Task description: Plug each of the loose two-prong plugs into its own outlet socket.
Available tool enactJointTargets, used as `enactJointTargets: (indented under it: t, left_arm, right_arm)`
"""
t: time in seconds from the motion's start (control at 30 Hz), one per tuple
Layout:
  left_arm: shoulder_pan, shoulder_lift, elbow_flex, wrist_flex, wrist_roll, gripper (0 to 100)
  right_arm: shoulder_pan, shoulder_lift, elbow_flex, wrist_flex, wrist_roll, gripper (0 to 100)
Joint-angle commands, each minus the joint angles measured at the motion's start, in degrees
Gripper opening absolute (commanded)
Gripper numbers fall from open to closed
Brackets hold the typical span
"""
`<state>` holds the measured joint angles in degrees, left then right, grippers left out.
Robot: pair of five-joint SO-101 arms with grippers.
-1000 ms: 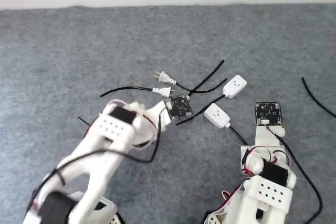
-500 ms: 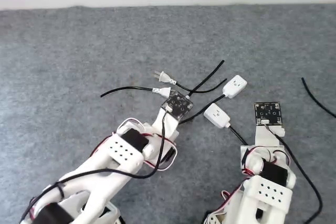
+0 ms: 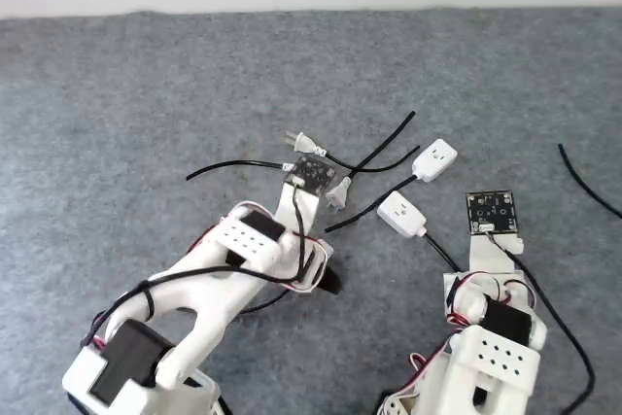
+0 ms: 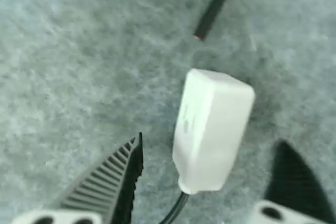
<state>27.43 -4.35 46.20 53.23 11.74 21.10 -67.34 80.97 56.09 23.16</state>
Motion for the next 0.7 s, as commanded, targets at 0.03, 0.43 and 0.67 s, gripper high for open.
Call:
enactJointTargets:
  t: [0.03,0.43,0.67]
  left_arm:
    - [-1.8,0.1,-3.3,1.1,-3.2,41]
    - [0.7,-33.8,7.4,4.4,-19.8,23]
    - [7.1,-39.6,12.2,4.4,-20.1,1]
  right_arm:
    - [-0.3,-1.1,-0.5,-1.2,0.8,0.9]
    - [-1.6,-1.1,-0.4,-1.2,0.8,0.9]
    - [-1.6,-1.1,-0.4,-1.2,0.8,0.9]
